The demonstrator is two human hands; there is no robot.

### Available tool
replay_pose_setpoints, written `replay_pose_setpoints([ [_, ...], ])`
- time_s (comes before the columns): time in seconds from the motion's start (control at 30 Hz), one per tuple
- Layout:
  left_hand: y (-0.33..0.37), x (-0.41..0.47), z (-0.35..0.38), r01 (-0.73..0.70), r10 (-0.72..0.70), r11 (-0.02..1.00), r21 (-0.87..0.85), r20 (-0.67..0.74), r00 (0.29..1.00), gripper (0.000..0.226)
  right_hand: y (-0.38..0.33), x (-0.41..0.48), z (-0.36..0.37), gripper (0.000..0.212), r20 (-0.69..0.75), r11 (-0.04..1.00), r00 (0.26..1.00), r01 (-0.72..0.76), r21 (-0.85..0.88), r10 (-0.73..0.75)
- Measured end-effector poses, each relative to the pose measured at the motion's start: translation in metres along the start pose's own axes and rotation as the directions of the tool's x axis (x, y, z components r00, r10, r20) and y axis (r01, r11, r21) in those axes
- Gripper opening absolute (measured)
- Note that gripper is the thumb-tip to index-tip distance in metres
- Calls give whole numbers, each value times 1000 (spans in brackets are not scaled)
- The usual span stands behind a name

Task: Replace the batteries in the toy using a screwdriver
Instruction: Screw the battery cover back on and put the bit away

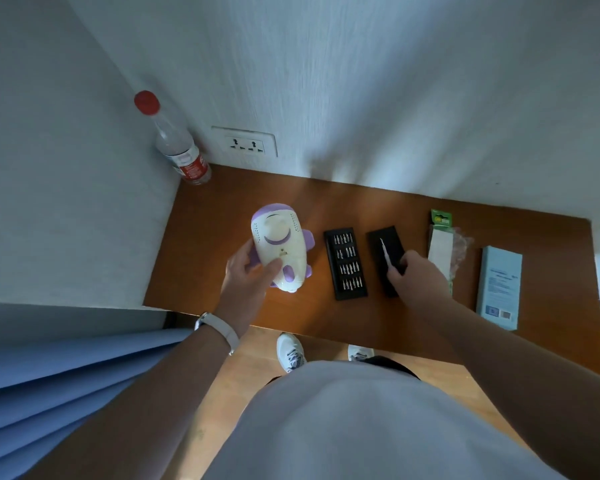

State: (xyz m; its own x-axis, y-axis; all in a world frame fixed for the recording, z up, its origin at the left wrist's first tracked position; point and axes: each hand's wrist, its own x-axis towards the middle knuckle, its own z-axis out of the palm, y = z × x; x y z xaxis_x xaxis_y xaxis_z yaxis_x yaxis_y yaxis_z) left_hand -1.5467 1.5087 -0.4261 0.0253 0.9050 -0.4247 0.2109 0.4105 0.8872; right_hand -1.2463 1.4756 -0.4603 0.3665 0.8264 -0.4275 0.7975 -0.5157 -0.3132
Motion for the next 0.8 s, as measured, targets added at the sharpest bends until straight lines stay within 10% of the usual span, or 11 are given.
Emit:
replay_pose_setpoints([
  [0.5, 10, -44, 25, 142, -123, 988, 60, -256, 959, 54, 10, 3, 1, 26, 81, 977, 980, 168, 131, -179],
  [0.8, 54, -69, 49, 61, -26, 996, 68, -426, 904, 16, -17, -51, -70, 9, 127, 791, 788, 571, 218, -603],
])
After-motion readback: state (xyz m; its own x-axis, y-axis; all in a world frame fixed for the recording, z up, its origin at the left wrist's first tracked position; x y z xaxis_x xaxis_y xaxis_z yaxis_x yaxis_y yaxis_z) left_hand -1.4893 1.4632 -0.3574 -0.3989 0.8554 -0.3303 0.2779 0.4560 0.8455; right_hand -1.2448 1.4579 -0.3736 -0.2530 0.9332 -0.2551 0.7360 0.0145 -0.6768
